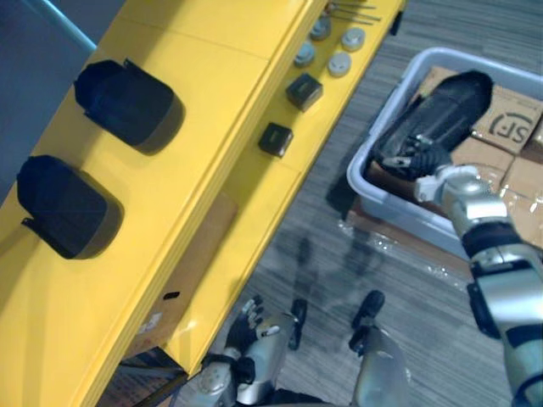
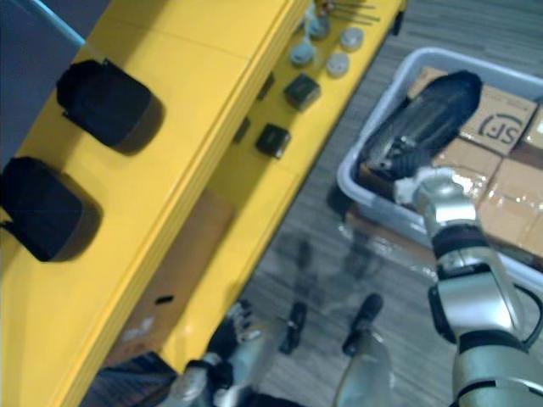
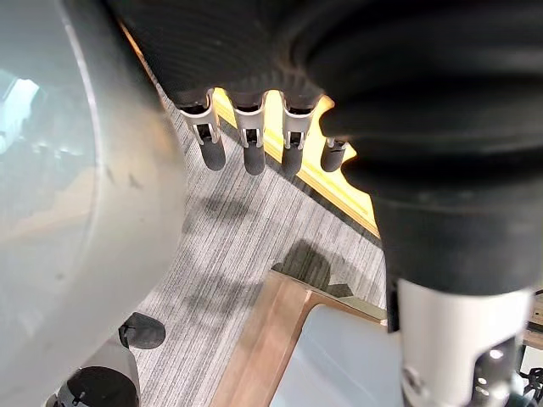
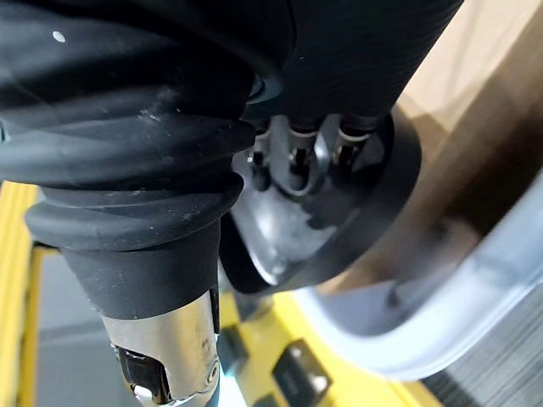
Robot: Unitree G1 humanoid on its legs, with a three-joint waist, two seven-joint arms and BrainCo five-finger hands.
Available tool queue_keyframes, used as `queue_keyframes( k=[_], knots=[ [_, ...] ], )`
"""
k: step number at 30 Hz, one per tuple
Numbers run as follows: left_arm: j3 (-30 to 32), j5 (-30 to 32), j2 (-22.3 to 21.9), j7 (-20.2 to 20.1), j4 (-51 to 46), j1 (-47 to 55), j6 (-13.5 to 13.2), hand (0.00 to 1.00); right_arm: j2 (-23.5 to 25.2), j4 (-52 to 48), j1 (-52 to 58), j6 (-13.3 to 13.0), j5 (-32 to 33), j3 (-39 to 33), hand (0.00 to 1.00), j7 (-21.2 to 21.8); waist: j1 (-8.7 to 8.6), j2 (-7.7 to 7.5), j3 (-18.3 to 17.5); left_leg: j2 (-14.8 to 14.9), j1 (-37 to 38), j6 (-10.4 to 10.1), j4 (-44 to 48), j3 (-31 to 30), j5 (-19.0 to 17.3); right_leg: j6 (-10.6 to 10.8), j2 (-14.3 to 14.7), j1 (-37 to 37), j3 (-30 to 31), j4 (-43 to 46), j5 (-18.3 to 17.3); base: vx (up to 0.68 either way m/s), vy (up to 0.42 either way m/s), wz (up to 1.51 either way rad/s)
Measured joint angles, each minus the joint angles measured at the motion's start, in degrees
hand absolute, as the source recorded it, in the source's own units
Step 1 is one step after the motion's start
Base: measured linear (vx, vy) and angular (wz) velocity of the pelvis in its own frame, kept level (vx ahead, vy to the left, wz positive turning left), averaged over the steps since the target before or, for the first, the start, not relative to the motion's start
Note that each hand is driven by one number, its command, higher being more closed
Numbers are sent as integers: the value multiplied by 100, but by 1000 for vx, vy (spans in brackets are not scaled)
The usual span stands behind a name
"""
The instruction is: Walk over and take plastic housings, then place them on the shelf
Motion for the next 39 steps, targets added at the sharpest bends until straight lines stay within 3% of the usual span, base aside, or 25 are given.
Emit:
queue_keyframes(
  k=[8,17,20,21,23,25,29,33,35,39],
  knots=[
    [-7,-8,-3,8,68,-21,-37,0,-155,48,66,130,-18,-424,0,-596,-27,27,-19,7,9,-1,1,12,-1,-5,6,-2,2,12,-4,0,0,0],
    [-5,-25,6,25,66,-21,-27,0,-376,-17,109,25,-299,-518,0,-543,-73,24,-17,23,27,-15,47,42,-13,-6,21,5,48,48,-4,0,0,0],
    [-3,-24,31,35,71,-10,-33,0,-439,-430,118,-610,-284,-504,0,-115,-114,18,-13,43,-16,-27,104,50,-24,-7,45,2,45,12,7,-9,2,-2],
    [4,-23,38,36,94,-12,-37,0,-450,-728,116,-969,-287,-502,0,-42,-122,14,-10,61,-18,-33,116,74,-28,-3,62,6,52,-15,10,-40,10,-9],
    [6,-21,38,38,107,-13,-53,0,-449,-1090,89,-1565,-310,-490,0,-99,-125,12,-9,86,-16,-37,130,120,-31,-5,76,5,54,-27,10,-43,9,-10],
    [-1,-24,38,42,115,-12,-89,0,-449,-1216,-18,-2166,-389,-494,0,-467,-117,9,-7,104,-19,-39,134,132,-32,-15,90,4,50,-40,4,-32,5,-4],
    [-25,-25,48,85,122,-9,-119,0,-442,-1222,-98,-2543,-580,-572,0,-1139,-119,10,-7,116,-27,-40,90,137,-31,-26,95,0,21,-100,-5,-18,6,-1],
    [-33,-80,48,126,208,-4,-210,0,-408,-1223,-100,-2460,-992,-813,0,-1859,-118,11,-8,117,-37,-41,63,138,-28,6,98,-13,10,-99,37,8,4,0],
    [-38,-234,52,139,234,-8,-209,0,-386,-1163,-114,-1889,-1270,-982,0,-2479,-109,13,-9,113,-40,-42,32,137,-27,-30,95,-34,11,-99,67,33,27,0],
    [-79,-243,72,151,280,-19,-238,0,-367,-827,-147,-1091,-1353,-1106,0,-2949,-67,27,-19,99,-103,-42,0,138,-24,-32,70,-148,16,-27,67,8,8,0]
  ],
)
